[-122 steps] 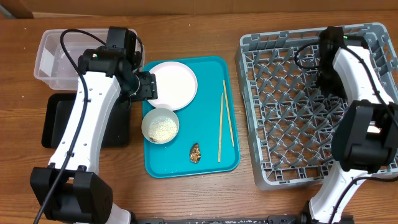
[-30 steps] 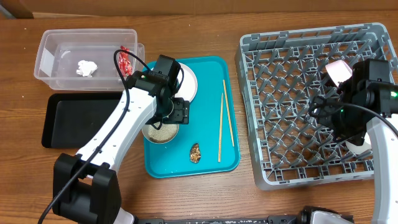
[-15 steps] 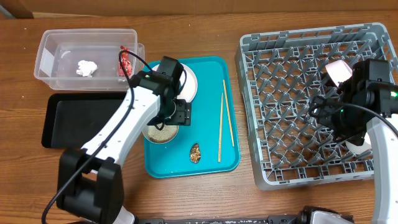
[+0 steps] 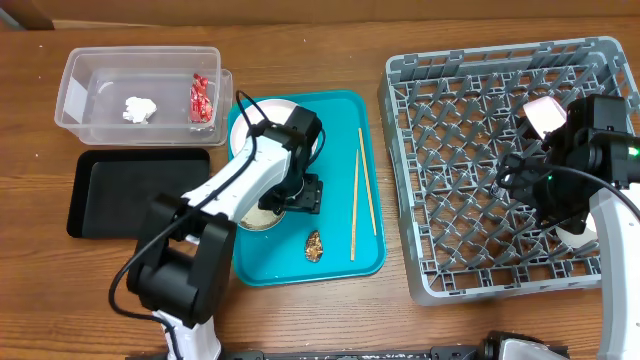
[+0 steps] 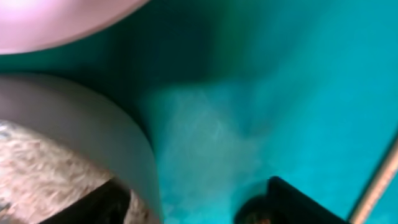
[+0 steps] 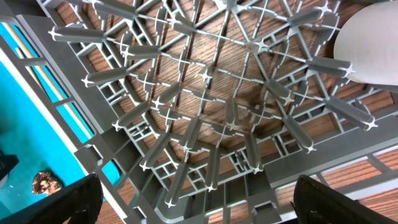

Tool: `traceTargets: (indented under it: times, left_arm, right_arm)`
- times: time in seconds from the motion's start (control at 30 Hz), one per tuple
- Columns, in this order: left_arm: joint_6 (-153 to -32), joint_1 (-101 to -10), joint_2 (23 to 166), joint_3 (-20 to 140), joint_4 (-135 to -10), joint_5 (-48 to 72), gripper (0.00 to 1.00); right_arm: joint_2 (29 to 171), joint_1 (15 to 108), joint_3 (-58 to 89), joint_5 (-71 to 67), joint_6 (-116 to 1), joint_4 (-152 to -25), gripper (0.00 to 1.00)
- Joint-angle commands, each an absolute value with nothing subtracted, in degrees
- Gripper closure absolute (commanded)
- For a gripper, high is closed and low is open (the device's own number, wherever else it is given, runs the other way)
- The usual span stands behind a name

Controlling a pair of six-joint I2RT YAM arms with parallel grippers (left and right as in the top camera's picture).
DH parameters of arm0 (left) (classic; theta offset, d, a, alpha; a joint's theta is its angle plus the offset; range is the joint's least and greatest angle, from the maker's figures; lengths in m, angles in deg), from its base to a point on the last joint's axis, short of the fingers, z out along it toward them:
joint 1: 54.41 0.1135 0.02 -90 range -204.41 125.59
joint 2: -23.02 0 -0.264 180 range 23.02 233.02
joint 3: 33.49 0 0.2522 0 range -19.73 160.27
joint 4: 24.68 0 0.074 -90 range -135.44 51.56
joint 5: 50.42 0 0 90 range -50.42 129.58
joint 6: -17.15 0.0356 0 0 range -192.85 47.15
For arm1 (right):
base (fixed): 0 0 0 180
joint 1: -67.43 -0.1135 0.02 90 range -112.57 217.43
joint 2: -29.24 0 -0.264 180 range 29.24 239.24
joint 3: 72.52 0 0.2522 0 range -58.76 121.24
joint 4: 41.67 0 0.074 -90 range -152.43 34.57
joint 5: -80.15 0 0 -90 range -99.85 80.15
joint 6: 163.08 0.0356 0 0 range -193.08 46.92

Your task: Sort waste into correct bins and load items into the dishwasher

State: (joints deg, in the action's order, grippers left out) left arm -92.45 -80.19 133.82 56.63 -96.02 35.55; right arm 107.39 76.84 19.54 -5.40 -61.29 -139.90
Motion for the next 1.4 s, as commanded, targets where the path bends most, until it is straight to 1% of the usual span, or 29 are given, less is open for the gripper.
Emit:
traceTargets:
  times: [0.0,0.07,0.1,0.23,0.27,0.53,0.8,1.0,1.23,1.37]
  left_arm:
    - [-93.26,-80.48,135.7,56.43,-95.78,36.03,0.43]
    - [-93.24,-80.48,135.88,56.43,-95.82,36.46,0.61]
    - [-93.21,-80.48,135.86,56.43,-95.84,36.75,0.69]
    - [-93.24,-80.43,135.77,57.0,-96.74,37.27,0.92]
    - [-93.24,-80.37,135.77,57.28,-97.16,37.27,0.96]
    - [-93.3,-80.3,135.72,63.84,-103.45,39.15,0.96]
    - [-96.65,-80.06,135.31,69.48,-109.22,41.29,0.96]
    - [-99.75,-78.53,130.17,69.48,-111.49,42.45,0.96]
    - [-99.68,-73.33,120.47,69.41,-113.31,44.25,0.96]
    - [-96.67,-67.95,117.65,68.41,-113.85,41.21,0.96]
  right_arm:
    - [106.71,77.14,19.19,-5.75,-61.07,-139.62,0.0]
    - [106.71,77.14,19.19,-5.75,-61.07,-139.62,0.0]
    - [106.71,77.14,19.19,-5.75,-61.07,-139.62,0.0]
    - [106.71,77.14,19.19,-5.75,-61.07,-139.62,0.0]
    - [106.71,77.14,19.19,-5.75,-61.07,-139.62,0.0]
    - [106.71,77.14,19.19,-5.75,-61.07,-139.62,0.0]
    - [106.71,77.14,19.19,-5.75,-61.07,-139.62,0.0]
    - [106.71,77.14,19.19,-5.75,-61.07,-139.62,0.0]
    - [106.71,77.14,19.19,-5.75,-61.07,-139.62,0.0]
    - [106.71,77.14,19.19,-5.75,-61.07,-139.62,0.0]
